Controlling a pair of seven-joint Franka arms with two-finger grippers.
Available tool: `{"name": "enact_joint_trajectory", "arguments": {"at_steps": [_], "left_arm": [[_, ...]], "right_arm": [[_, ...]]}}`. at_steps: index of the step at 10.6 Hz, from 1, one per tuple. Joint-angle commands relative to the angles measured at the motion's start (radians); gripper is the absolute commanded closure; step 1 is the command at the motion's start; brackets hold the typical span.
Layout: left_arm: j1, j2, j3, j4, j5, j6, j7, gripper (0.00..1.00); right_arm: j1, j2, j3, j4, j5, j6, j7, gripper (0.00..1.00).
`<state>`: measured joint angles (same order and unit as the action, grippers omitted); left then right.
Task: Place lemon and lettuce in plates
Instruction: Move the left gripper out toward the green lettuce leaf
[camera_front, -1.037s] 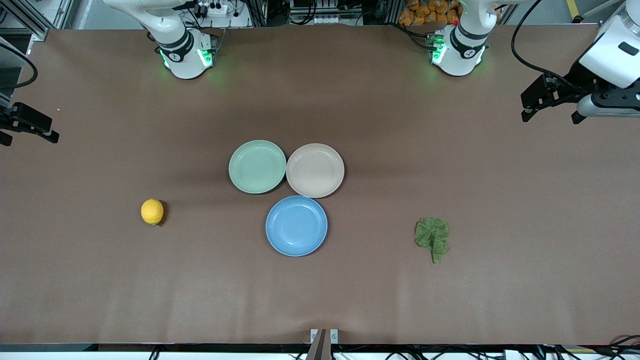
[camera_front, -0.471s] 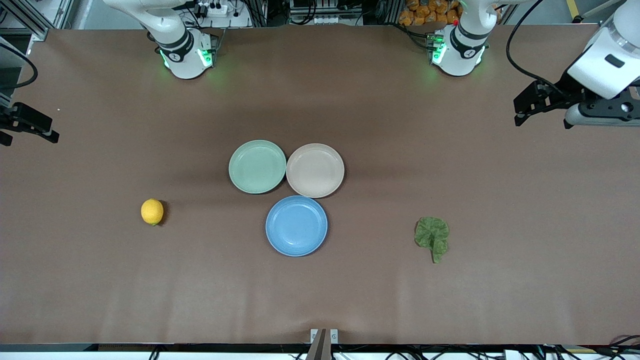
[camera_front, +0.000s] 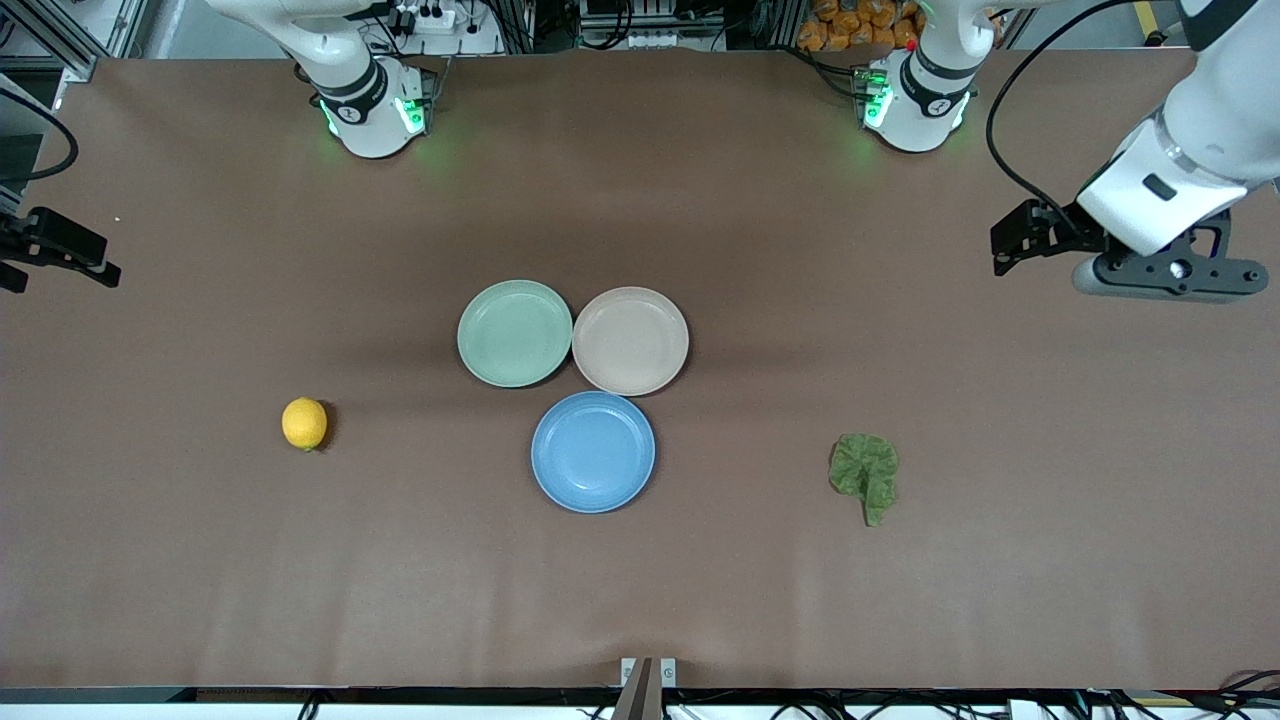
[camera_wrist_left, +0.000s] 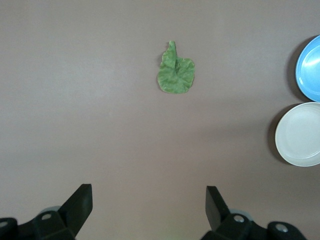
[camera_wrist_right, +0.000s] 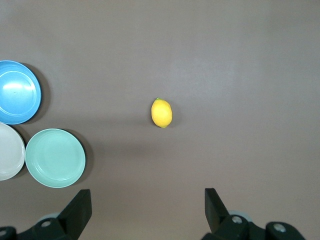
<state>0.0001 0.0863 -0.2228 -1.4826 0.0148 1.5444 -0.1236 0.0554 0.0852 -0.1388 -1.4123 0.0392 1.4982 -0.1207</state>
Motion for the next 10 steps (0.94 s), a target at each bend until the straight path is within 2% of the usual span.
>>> {"name": "enact_joint_trajectory", "arguments": {"at_steps": [1,5,7,10], "left_arm": [[0.015,0.033,-0.015,0.033,-0.018,-0.015,0.004,0.0],[0.006,0.122,-0.016,0.09,-0.015,-0.007,0.001,0.0],[0.006,0.164,-0.016,0.09,-0.015,0.061,-0.001,0.0],[0.006,0.217,-0.015,0.09,-0.015,0.182,-0.046,0.0]], "right_arm": [[-0.009,-0.002,0.005,-0.039,-0.015,0.026,0.004,0.0],[-0.017,0.002,0.007,-0.103,-0.015,0.077,0.004,0.0],[-0.017,0.008,0.018,-0.132,-0.015,0.111,0.006,0.0],[-0.017,0.015,0.033,-0.238,-0.015,0.203,0.006,0.0]]}}
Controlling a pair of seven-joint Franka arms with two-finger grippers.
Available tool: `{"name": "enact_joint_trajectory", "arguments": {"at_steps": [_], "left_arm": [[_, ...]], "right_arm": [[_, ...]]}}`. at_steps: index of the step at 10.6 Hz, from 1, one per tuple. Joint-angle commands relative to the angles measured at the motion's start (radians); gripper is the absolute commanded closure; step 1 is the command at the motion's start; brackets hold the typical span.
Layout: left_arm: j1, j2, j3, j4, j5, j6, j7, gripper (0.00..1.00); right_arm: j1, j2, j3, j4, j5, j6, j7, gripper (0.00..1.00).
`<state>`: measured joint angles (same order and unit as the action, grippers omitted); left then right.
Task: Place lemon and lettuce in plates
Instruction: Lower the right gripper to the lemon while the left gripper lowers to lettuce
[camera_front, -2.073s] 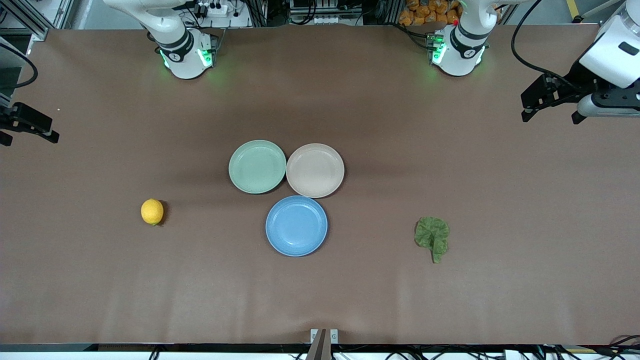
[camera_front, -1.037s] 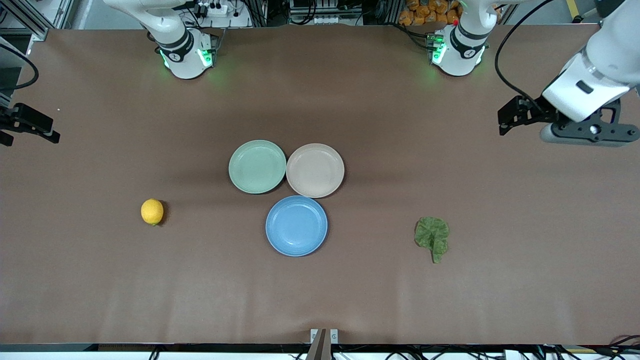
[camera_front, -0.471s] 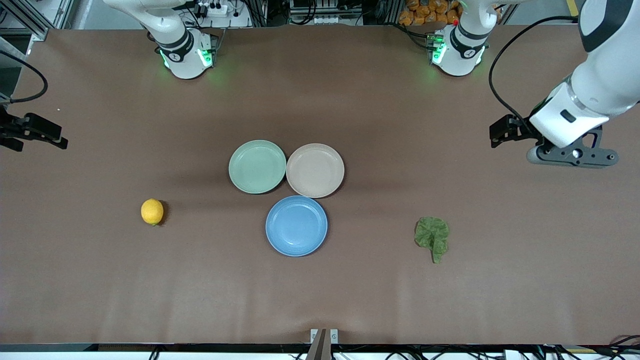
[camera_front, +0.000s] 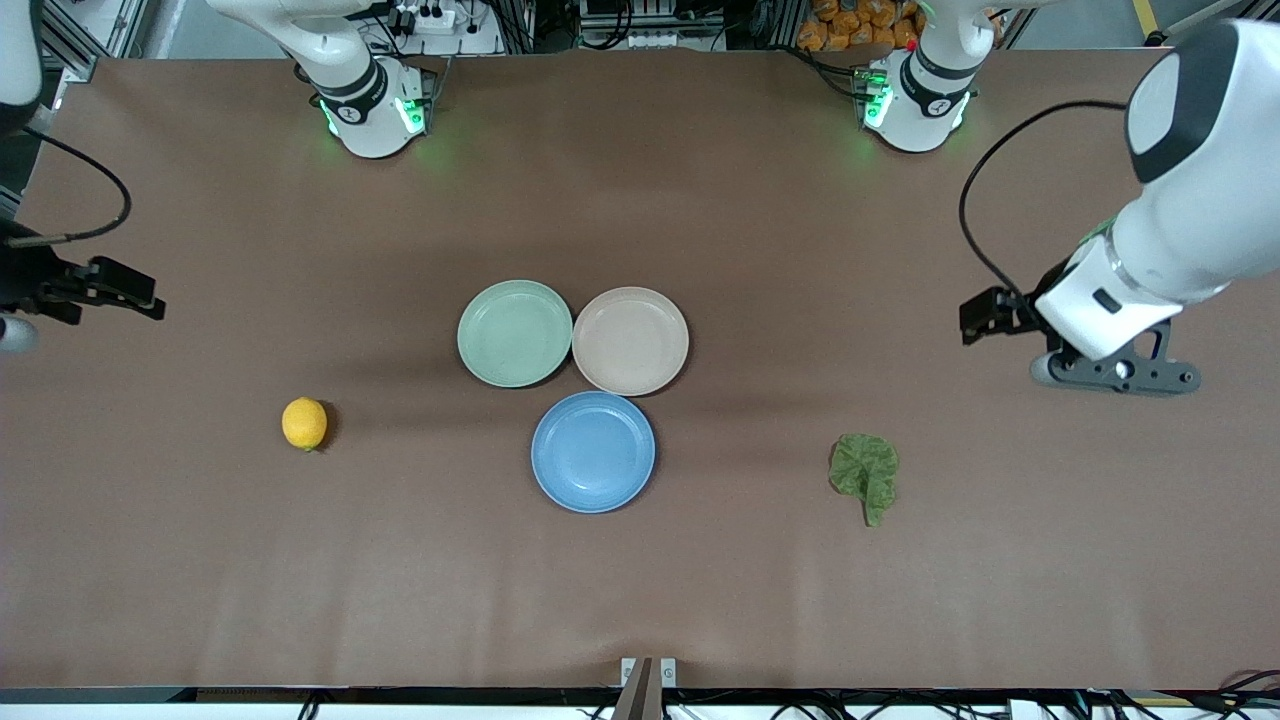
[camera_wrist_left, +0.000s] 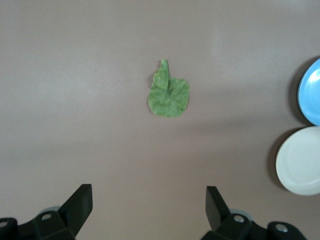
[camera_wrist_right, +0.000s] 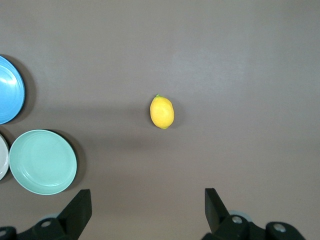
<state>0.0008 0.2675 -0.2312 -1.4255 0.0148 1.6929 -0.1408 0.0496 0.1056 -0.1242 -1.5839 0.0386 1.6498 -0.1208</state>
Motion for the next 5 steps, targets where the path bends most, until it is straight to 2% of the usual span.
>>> {"name": "enact_joint_trajectory", "arguments": {"at_steps": [1,5], "left_arm": [[0.005,0.057,-0.007,0.033,-0.015,0.075,-0.03,0.0],[0.004,0.145,-0.007,0.033,-0.015,0.175,-0.028,0.0]], "right_arm": [[-0.011,-0.006,0.026,-0.118,-0.014,0.104,0.006,0.0],[-0.016,0.015,0.049,-0.289,-0.014,0.344,0.004,0.0]]}}
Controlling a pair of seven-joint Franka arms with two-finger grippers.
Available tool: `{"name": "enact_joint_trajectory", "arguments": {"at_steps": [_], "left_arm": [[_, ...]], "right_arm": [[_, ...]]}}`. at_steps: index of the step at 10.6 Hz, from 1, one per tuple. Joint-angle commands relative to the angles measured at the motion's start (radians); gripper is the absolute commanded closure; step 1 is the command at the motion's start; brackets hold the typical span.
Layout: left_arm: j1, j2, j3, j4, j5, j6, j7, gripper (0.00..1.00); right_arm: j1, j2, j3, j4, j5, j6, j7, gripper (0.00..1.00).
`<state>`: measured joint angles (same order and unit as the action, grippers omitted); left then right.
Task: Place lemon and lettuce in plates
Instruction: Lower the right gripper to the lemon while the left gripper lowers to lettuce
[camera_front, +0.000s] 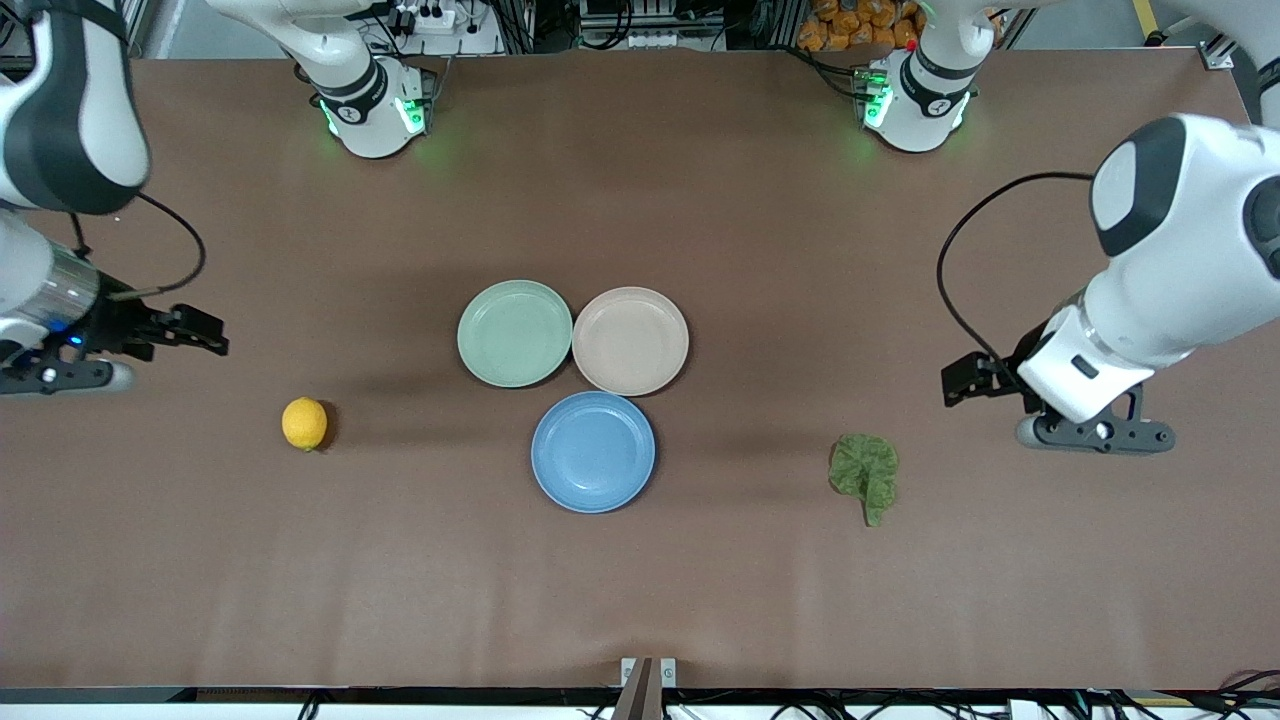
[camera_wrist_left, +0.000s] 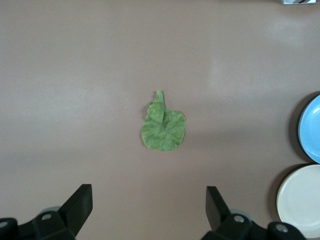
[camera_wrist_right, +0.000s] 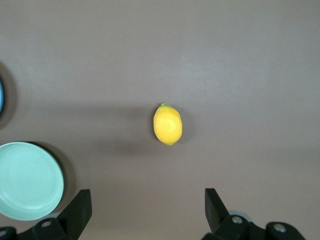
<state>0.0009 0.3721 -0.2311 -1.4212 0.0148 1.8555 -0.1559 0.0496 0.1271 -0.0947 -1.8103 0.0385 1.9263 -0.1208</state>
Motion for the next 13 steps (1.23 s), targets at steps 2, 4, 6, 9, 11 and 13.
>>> {"name": "enact_joint_trajectory", "arguments": {"at_steps": [2,4,6,9,11,13], "left_arm": [[-0.004,0.094,-0.007,0.028,-0.015,0.078,-0.004,0.0],[-0.016,0.161,-0.008,0.028,-0.015,0.163,0.002,0.0],[-0.059,0.224,0.002,0.027,0.005,0.233,0.006,0.0],[-0.088,0.3,0.003,0.025,0.148,0.284,0.007,0.0],[-0.095,0.34,0.004,0.025,0.149,0.303,0.064,0.0],[-0.081,0.367,0.009,0.025,0.148,0.321,0.137,0.0]], "right_arm": [[-0.016,0.035,0.036,-0.107,-0.016,0.133,0.004,0.0],[-0.014,0.057,0.038,-0.187,-0.016,0.256,0.004,0.0],[-0.016,0.08,0.046,-0.268,-0.016,0.4,0.004,0.0],[-0.019,0.132,0.046,-0.297,-0.016,0.491,0.001,0.0],[-0.034,0.163,0.046,-0.3,-0.016,0.52,-0.041,0.0],[-0.048,0.19,0.046,-0.3,-0.016,0.552,-0.063,0.0]]}}
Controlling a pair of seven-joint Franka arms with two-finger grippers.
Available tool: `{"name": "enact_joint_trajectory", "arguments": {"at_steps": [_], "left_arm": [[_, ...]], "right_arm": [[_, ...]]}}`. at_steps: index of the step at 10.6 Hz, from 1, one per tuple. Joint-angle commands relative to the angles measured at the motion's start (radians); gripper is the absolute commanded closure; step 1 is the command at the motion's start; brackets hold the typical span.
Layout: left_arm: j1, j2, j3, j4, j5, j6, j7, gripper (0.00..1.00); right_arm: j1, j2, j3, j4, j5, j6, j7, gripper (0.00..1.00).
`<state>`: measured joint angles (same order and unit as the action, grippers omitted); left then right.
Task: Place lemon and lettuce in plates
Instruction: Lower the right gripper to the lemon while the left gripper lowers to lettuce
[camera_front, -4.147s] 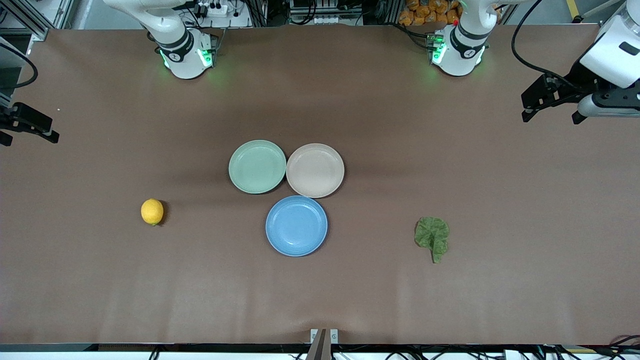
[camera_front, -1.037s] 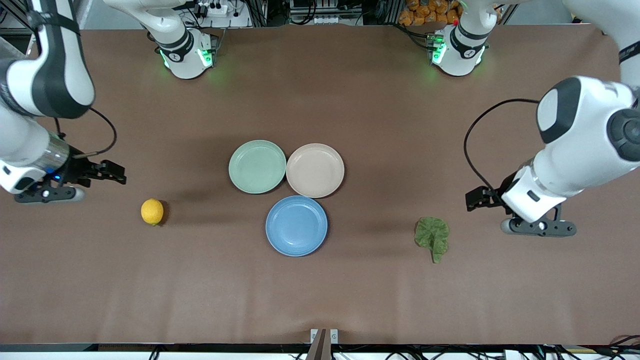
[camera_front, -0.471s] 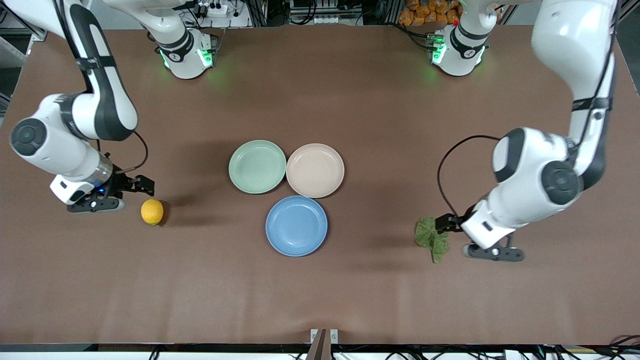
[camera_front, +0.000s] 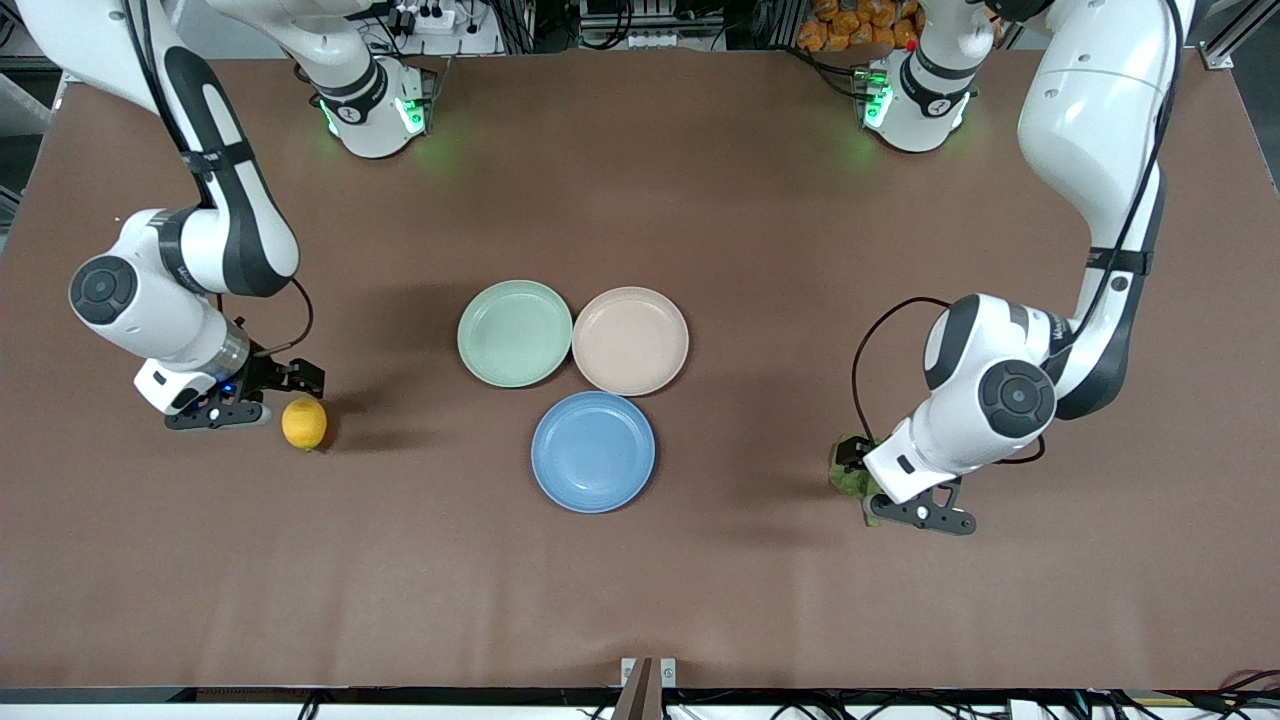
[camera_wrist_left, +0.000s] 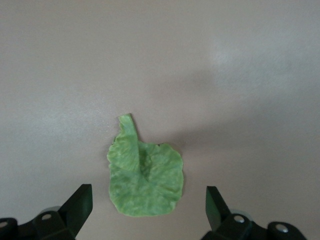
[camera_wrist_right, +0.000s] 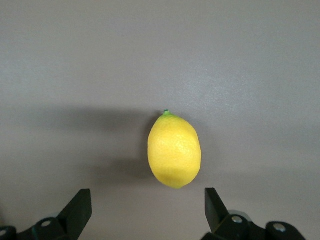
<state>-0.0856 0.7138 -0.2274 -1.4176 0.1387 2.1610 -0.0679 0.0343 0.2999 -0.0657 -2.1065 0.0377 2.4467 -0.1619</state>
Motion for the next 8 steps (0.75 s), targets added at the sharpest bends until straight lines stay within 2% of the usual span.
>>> {"name": "enact_joint_trajectory", "arguments": {"at_steps": [1,5,8], "left_arm": [[0.009,0.041,0.005,0.025,0.022,0.037,0.053,0.0],[0.006,0.098,0.005,0.025,0.022,0.065,0.086,0.0],[0.003,0.124,0.005,0.02,0.022,0.065,0.089,0.0]], "right_arm": [[-0.039,0.04,0.017,-0.003,-0.015,0.055,-0.037,0.0],[-0.054,0.16,0.017,0.0,-0.013,0.217,-0.05,0.0],[-0.047,0.208,0.017,0.0,-0.004,0.285,-0.041,0.0]]}}
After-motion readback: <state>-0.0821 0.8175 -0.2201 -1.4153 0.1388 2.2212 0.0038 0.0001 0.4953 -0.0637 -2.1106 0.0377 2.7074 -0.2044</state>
